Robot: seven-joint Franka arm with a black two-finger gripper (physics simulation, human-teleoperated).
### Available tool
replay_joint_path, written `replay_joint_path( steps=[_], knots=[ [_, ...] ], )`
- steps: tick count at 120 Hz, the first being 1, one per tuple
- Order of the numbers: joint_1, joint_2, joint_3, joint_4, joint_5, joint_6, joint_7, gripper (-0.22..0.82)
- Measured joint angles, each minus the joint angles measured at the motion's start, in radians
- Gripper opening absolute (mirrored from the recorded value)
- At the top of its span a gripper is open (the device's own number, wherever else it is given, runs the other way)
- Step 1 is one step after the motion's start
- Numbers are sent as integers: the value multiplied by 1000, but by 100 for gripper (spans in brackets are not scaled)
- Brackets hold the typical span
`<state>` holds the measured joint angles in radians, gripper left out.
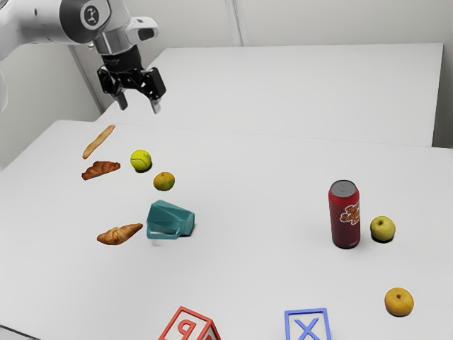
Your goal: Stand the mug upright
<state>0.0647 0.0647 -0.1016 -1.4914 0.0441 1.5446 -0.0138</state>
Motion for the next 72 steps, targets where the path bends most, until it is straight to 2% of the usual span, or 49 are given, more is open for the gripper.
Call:
replay_joint_path(
  steps=[41, 57, 72],
  knots=[
    [30, -8, 6, -43, -67, -15, -2, 60],
    [93, -63, 2, -167, -139, -8, -4, 60],
    [148, -89, 1, -295, -199, 55, 30, 60]
  ],
)
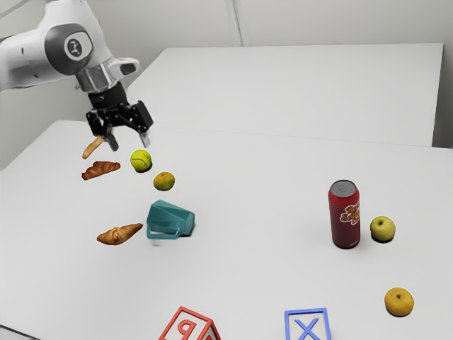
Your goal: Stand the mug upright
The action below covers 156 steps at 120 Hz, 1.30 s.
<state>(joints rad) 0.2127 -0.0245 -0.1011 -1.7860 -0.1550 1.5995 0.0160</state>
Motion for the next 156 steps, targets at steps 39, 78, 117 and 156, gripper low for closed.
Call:
replay_joint_path(
  steps=[39, 78, 117, 156],
  knots=[
    [75, -1, 4, -228, -147, 259, 242, 60],
    [233, 135, 5, -272, -319, 349, 511, 60],
    [247, 228, 1, -281, -452, 336, 679, 60],
    [251, 295, 0, -283, -609, 278, 842, 60]
  ],
)
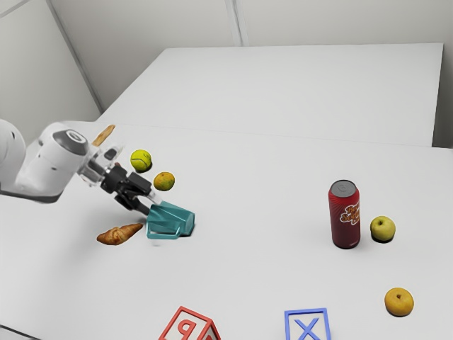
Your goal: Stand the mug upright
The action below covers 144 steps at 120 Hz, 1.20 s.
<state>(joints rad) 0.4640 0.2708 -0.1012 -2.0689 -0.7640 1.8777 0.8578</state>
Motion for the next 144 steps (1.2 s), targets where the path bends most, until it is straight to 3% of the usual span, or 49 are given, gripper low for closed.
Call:
replay_joint_path(
  steps=[58, 108, 144],
  knots=[
    [1, 16, -15, 3, -52, -60, 131, 1],
    [-15, -46, -52, 0, -35, -38, 177, -15],
    [-117, -190, -138, -82, 256, 181, 97, -17]
  ],
)
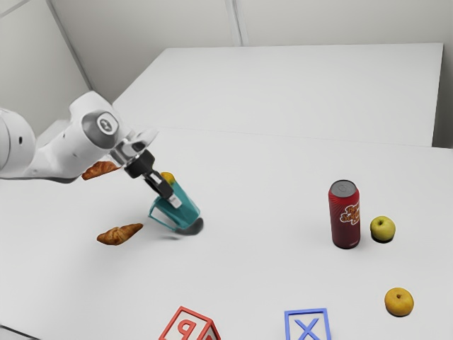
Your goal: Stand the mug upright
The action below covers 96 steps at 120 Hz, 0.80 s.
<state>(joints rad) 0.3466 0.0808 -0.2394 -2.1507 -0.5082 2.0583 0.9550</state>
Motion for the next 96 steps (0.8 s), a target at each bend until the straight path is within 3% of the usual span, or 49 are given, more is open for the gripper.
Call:
replay_joint_path(
  steps=[37, 81, 96],
  knots=[
    [-4, -32, -107, -53, 378, 208, -166, -18],
    [-5, -29, -147, -100, 500, 282, -317, -18],
    [0, -31, -152, -97, 507, 281, -343, 10]
  ],
)
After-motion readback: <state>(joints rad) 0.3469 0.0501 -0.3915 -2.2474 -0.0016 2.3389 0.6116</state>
